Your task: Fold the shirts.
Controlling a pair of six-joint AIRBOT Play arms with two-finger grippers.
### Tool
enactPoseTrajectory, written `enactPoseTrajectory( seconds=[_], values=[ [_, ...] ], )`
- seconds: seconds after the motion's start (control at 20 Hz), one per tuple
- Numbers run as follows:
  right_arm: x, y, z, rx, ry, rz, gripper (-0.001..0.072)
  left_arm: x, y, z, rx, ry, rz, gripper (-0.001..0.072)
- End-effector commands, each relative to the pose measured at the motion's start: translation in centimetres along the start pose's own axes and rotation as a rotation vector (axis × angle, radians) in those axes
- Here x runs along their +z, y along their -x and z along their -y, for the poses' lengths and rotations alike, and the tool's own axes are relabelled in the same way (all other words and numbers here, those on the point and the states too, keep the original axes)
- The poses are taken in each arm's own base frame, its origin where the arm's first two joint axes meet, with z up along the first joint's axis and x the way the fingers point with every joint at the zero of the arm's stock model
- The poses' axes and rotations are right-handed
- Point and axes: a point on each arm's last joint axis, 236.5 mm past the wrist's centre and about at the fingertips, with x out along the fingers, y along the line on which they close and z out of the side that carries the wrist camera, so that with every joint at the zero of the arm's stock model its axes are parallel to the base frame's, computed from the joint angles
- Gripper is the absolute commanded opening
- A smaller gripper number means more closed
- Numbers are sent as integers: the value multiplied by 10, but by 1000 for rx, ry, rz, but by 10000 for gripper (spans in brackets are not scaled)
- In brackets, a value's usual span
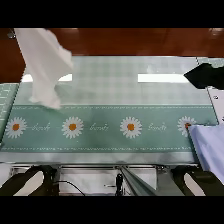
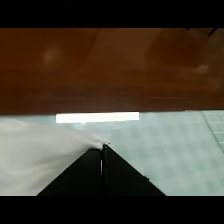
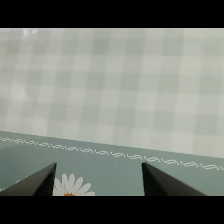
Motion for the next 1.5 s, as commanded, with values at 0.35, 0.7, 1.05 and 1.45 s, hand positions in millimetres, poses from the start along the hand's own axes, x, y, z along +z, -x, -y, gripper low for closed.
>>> enactPoseTrajectory(
  seconds=[0.35,0.7,1.05,1.45],
  values=[
    [2,52,-16,10,33,126,615,-17,8,197,-425,-154,29,19],
    [-1,51,-13,-4,28,115,615,-284,-66,167,-307,-31,-549,20],
    [-28,-6,10,-24,-42,-7,616,-444,-45,68,-87,-38,-941,701],
    [-122,-33,176,-418,-406,-277,616,-388,-5,-150,456,267,-890,697]
  ],
)
